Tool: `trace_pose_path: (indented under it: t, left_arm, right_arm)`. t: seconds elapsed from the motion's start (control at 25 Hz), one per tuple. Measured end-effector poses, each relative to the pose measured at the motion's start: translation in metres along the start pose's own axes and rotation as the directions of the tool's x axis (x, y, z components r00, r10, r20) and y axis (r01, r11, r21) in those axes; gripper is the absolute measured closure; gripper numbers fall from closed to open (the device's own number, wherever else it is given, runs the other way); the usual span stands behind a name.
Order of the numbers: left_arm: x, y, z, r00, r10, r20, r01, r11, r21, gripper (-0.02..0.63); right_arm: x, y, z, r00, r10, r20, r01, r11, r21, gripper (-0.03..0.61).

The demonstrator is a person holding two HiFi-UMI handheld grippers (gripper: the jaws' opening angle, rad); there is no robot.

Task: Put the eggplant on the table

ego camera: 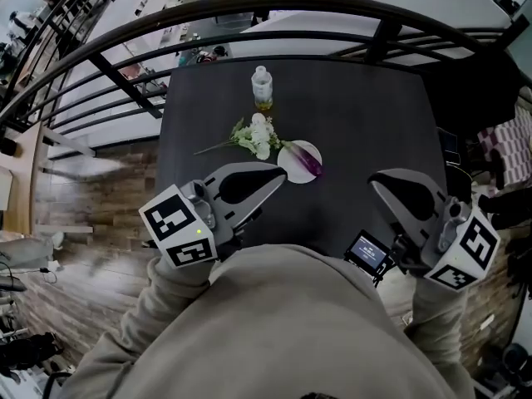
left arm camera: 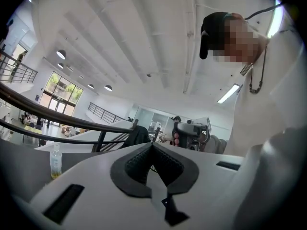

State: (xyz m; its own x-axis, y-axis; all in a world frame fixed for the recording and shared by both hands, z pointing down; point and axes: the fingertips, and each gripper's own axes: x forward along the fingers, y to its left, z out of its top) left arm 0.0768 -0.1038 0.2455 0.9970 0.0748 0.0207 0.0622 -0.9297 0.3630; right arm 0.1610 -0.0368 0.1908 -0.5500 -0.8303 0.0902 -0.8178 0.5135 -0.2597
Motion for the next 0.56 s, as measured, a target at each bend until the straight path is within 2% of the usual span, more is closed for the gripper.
trace_pose_path:
  t: [0.56]
  left_arm:
    - [0.000, 0.008, -0.005, 0.999, -0.016, -0.029, 0.015, 1.000, -0.025, 0.607]
  right_arm:
    - [0.002, 0.002, 0.018, 1.000, -0.014, -0.010, 0.014, 1.000, -0.015, 0.563]
